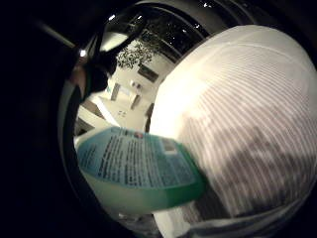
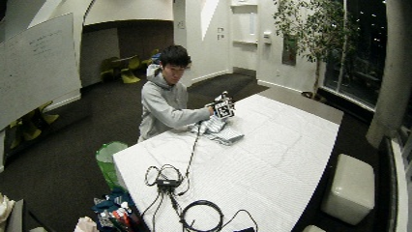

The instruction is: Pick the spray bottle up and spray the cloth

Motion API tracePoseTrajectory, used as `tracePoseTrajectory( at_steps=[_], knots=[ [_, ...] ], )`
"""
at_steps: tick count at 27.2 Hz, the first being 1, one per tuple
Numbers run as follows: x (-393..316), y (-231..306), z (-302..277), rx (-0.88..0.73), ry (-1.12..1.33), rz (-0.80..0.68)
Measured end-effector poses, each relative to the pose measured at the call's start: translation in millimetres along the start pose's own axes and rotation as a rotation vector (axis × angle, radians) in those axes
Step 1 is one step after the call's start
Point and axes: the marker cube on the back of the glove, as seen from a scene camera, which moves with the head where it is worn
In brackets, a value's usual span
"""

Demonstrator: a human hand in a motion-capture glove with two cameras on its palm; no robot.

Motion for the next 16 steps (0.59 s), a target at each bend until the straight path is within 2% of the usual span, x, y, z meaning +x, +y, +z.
tracePoseTrajectory(
  at_steps=[3,7,9,12,16],
  knots=[
    [-2.9,15.7,-8.5,-0.031,0.008,0.005],
    [16.8,46.1,-30.5,-0.098,0.213,-0.009],
    [14.3,56.8,-43.1,-0.108,0.239,-0.021],
    [-12.0,68.8,-53.0,-0.089,0.118,-0.028],
    [-48.4,64.6,-60.9,0.066,-0.056,-0.042]
  ],
)
